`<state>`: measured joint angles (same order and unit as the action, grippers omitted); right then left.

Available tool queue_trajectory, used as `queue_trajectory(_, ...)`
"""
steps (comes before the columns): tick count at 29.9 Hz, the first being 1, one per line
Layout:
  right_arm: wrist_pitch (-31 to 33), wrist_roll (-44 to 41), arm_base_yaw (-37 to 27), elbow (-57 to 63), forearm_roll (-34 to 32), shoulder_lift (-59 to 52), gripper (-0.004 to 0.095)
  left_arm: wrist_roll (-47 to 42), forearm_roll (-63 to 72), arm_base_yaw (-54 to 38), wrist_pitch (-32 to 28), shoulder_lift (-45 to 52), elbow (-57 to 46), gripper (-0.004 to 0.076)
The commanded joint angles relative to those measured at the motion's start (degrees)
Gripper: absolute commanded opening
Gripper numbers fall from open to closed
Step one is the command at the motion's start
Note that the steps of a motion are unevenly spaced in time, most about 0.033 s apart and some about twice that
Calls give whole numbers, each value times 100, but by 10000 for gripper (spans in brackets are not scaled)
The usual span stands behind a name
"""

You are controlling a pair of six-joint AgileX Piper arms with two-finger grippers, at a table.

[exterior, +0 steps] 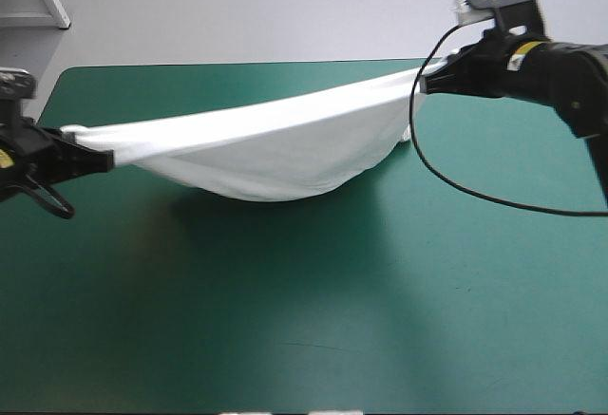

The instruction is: Fold the cloth

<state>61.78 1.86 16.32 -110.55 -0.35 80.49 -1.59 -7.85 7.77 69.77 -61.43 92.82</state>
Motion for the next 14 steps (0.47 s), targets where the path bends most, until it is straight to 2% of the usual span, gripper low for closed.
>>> queue_trajectory(1, -309, -103, -22, -689, -578, -537, -15, 108, -583, -1, -214, 112, 1085, -10)
queue_trajectory(6, -543, -186, -22, -1610, -1056, -854, -15, 341, -688, -1, -628, 103, 2186, -10)
queue_trajectory(10, -640, -186, -22, -2372, -1137, -969, -15, 563, -669, -1, -1132, 65, 2809, -10)
queue_trajectory(14, -651, 17, -22, -3016, -1189, -1024, -15, 934, -704, -1, -1287, -31, 3399, -10)
